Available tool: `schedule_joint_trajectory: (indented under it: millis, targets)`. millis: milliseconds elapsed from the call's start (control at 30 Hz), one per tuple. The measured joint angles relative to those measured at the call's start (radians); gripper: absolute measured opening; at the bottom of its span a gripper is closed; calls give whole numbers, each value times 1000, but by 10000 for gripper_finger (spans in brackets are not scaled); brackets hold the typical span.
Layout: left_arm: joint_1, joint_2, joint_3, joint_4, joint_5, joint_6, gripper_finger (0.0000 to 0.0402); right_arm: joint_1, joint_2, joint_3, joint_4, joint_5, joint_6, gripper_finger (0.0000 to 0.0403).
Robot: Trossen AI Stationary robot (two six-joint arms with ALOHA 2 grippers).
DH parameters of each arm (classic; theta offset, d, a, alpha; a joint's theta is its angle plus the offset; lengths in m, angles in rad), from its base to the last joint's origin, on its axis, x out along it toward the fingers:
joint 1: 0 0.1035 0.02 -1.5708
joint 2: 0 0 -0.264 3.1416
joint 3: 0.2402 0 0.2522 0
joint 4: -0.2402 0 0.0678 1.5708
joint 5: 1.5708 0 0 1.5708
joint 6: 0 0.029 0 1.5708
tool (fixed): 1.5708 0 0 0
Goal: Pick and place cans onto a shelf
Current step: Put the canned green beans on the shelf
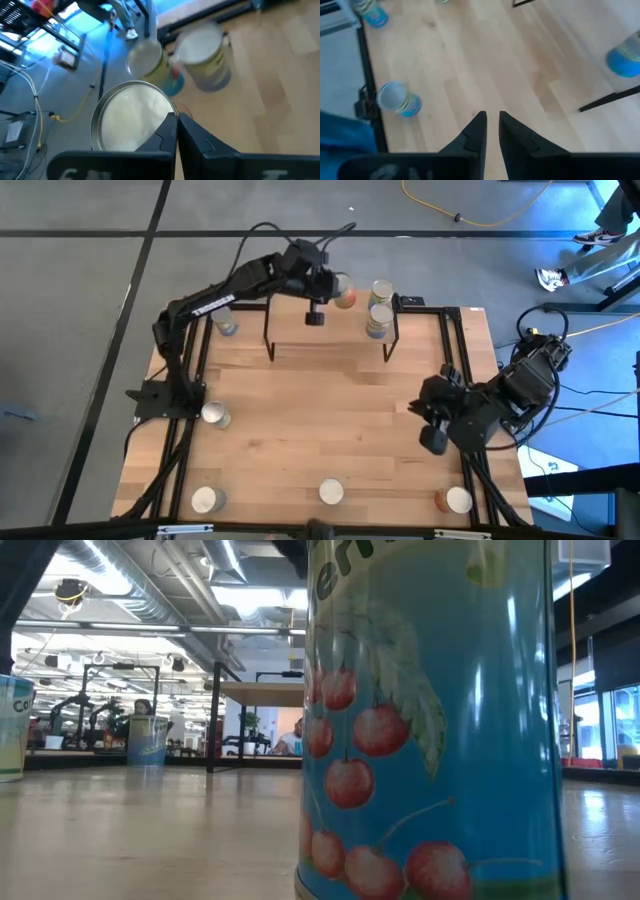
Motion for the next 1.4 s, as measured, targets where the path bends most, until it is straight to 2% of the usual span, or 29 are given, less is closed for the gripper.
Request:
schedule_joint_trajectory:
  millis: [100,367,667,767,1033,1100,1400]
  targets:
    - [30,41,0,0,30,35,0,-42,0,0,0,0,-1,52]
    - [46,131,0,2,32,93,0,-133,0,0,0,0,-27,52]
    - [38,150,2,10,29,91,0,-197,0,0,0,-8,-54,52]
    - [32,150,2,18,8,84,0,-207,0,0,0,-9,-56,52]
    - [-4,154,0,82,-158,128,20,-212,0,0,0,-10,-56,52]
    - [-13,154,0,82,-157,168,22,-212,0,0,0,-10,-56,52]
    - [-40,154,0,112,-154,167,3,-212,0,0,0,-11,-60,52]
